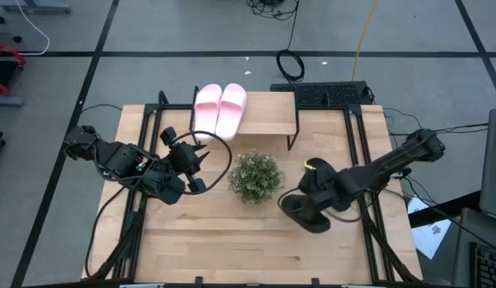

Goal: Pick and place slides into the shelf
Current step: Put the left black slides on the shelf

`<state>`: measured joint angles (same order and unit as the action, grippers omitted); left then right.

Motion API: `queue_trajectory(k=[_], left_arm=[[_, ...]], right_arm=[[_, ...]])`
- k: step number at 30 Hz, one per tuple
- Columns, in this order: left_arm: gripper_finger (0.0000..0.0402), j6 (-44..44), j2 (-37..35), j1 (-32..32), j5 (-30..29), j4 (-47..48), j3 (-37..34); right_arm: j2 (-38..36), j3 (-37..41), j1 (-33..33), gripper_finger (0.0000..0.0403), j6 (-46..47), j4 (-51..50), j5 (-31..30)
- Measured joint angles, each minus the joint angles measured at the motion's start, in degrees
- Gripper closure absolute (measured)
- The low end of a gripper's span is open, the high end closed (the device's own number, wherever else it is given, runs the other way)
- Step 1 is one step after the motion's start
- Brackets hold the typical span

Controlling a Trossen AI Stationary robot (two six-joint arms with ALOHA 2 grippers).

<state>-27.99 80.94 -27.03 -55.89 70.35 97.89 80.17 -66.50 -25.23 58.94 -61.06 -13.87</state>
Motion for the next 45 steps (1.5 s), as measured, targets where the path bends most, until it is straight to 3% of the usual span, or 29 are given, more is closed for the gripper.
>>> queue_trajectory(k=[9,14,19,24,27,31,36,45], left_arm=[[0.0316,0.9,0.0,0.0,-1.3,-0.1,0.0],[0.0316,0.9,0.0,0.0,-1.7,-0.1,0.0],[0.0316,2.0,0.0,0.0,-3.1,0.0,0.0],[0.0316,2.4,0.0,0.0,-4.7,0.0,0.0],[0.0316,2.4,-0.3,0.0,-5.3,0.2,0.0],[0.0316,2.4,-1.2,0.0,-5.9,1.3,0.0],[0.0316,1.9,-3.4,0.0,-6.0,3.4,0.0],[0.0316,2.5,-7.7,0.0,-6.2,3.6,0.0]], right_arm=[[-2.3,-18.0,-1.2,0.0402,2.8,-18.7,-1.0],[-0.1,-31.1,-0.5,0.0402,-2.2,-22.7,-15.9],[4.8,-41.5,4.4,0.0402,-12.2,-22.0,-29.8],[10.3,-45.6,11.7,0.0402,-28.8,-9.0,-40.3],[13.6,-45.6,16.3,0.0403,-39.9,1.8,-40.2],[17.6,-45.6,21.3,0.0403,-46.5,6.0,-45.8],[20.8,-45.6,27.4,0.0403,-46.1,6.4,-47.4],[25.9,-45.6,35.6,0.0403,-38.1,4.3,-40.0]])
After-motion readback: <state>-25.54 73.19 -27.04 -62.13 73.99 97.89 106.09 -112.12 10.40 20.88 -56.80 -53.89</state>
